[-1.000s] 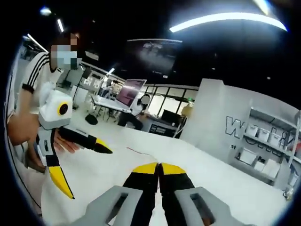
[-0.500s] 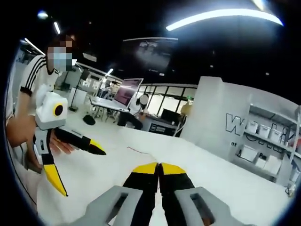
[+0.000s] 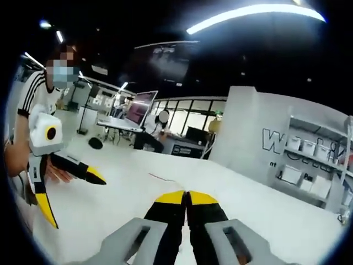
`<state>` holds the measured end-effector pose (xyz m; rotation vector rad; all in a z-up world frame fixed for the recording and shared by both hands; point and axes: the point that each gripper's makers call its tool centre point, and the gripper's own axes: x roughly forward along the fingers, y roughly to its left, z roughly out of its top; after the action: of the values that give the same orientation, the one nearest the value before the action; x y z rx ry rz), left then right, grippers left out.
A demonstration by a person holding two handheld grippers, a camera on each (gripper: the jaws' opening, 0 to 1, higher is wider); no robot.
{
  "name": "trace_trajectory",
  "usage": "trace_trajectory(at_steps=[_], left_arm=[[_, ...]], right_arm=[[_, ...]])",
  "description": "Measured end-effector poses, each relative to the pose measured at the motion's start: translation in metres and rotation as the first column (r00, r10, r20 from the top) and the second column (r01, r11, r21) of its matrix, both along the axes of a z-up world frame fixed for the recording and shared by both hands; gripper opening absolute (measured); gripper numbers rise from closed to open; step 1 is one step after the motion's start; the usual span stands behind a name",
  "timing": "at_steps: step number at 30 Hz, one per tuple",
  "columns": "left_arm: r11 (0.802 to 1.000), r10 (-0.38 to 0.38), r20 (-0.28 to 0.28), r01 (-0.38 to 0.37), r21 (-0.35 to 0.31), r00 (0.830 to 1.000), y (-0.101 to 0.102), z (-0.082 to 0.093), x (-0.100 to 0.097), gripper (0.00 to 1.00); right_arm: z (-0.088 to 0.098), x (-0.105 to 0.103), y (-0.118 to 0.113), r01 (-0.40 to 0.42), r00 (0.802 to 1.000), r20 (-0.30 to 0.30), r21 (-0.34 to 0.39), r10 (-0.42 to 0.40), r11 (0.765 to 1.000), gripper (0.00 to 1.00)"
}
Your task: Open the resealable bag by pulling the two sides of the seal apart until the entire bag opening is separated and visibly accessible.
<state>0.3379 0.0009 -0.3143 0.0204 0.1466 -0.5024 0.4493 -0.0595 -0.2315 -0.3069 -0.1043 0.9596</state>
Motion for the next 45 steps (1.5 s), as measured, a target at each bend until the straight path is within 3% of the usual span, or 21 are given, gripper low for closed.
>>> trace_trajectory(at_steps=[20, 45], left_arm=[[1.0, 0.002, -0.005, -0.002, -0.014, 1.0, 0.002, 0.001, 0.001, 0.91], [1.0, 0.002, -0.019, -0.002, -0.019, 1.0, 0.004, -0.001, 0.002, 0.9]], right_arm=[[-0.001, 0.028, 0.007, 0.013, 1.0, -0.021, -0.003, -0.013, 1.0, 0.0], [-0.004, 0.069, -0.001, 0.059, 0.997, -0.055, 0.006, -0.058, 0.998, 0.0]])
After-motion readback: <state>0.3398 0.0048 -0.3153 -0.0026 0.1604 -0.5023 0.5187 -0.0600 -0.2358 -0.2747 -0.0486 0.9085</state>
